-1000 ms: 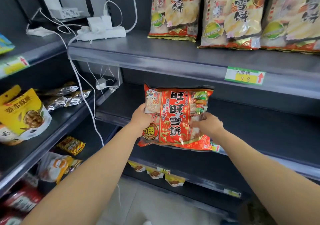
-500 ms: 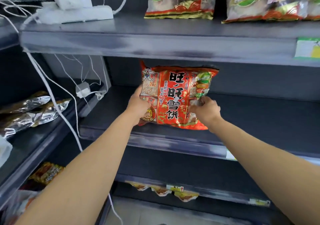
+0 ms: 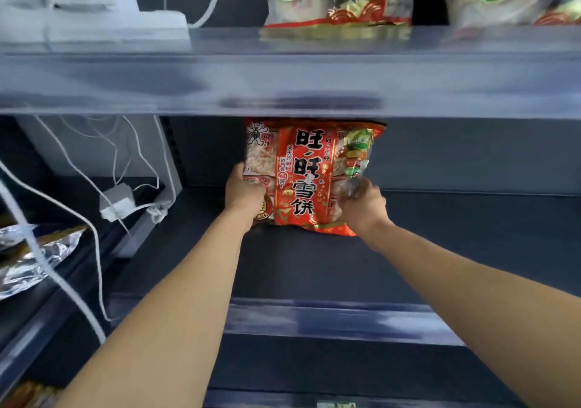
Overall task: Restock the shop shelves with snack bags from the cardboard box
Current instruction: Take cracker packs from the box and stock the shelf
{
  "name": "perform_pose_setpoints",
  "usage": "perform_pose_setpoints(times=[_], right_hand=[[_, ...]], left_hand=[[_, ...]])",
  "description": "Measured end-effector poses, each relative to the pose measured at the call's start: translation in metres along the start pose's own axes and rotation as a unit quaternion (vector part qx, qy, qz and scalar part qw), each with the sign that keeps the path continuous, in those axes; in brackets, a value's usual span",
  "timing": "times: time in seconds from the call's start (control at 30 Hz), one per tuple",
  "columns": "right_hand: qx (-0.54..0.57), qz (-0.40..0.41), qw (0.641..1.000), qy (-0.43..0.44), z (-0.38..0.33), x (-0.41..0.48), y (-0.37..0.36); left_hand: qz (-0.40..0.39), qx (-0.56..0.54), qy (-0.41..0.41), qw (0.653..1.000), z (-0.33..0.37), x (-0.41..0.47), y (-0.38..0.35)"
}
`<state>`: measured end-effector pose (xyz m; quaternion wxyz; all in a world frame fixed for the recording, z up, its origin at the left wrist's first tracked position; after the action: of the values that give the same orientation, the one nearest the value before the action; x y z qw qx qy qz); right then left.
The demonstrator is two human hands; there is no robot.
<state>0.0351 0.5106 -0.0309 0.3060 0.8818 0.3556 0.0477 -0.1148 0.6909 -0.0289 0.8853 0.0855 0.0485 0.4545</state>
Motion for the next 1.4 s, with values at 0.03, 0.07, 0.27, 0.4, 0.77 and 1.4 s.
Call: perform_pose_setpoints(times=[0.03, 0.07, 0.27, 0.4, 0.77, 1.4], right_hand=[[0.014, -0.003, 1.0, 0.002, 0.001, 0.006, -0.002], [0.029, -0.008, 1.0, 0.003, 0.001, 0.011, -0.005], [0.068, -0.069, 0.995, 0.004, -0.005, 0.023, -0.019], [0.013, -0.122, 0.992, 0.006, -0.016, 0.022, -0.023], [0.037, -0.07, 0.995, 0.057, -0.019, 0.001, -0.008], [-0.119, -0.029, 0.992, -0.011, 0.169, -0.236, 0.236]], left_hand=[[-0.003, -0.006, 0.0, 1.0, -0.001, 0.005, 0.001], [-0.006, -0.009, 0.0, 1.0, 0.0, 0.01, 0.002], [-0.024, -0.026, 0.004, 0.999, -0.005, 0.028, 0.006], [-0.014, -0.033, 0.02, 0.999, -0.009, 0.034, 0.009], [0.065, 0.054, -0.003, 0.996, 0.006, -0.006, 0.011], [-0.316, 0.117, -0.023, 0.941, 0.089, -0.307, -0.32]])
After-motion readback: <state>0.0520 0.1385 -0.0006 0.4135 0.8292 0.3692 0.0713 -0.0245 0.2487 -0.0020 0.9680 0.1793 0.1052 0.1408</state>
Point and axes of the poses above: each hand's wrist, its own x-axis towards the middle knuckle, its own y-axis out of the back of the hand, z = x × y, the point moved 8 cm from there along x, towards the middle knuckle, and after that the axes turned 13 degrees about -z, right-handed, at the moved point
